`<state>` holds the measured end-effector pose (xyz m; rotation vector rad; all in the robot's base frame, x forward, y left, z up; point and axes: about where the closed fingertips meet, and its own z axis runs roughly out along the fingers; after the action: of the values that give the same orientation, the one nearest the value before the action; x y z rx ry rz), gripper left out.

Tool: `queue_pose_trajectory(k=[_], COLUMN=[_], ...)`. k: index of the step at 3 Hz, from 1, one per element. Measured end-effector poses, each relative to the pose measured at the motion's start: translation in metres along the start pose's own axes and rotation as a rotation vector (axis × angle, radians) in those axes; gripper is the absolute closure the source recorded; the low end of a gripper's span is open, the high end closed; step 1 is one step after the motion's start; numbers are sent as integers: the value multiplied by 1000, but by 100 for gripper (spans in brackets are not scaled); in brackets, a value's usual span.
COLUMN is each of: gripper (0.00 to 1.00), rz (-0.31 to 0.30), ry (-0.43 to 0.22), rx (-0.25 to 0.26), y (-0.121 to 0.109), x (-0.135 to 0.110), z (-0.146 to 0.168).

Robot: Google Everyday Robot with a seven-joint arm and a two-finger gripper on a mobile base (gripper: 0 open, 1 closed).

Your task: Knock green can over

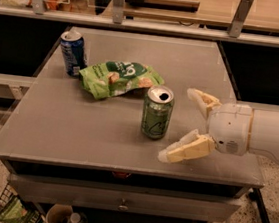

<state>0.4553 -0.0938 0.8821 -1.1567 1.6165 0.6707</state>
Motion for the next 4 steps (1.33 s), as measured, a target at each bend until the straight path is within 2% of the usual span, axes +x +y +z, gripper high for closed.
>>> queue_pose_trajectory(k=[2, 3, 4], gripper=[0, 17, 41], rz=[69, 63, 33], ry=[-48, -90, -139], rx=[-54, -74, -82], y=[-1, 1, 2], x=[-13, -25, -40], z=[36, 44, 47])
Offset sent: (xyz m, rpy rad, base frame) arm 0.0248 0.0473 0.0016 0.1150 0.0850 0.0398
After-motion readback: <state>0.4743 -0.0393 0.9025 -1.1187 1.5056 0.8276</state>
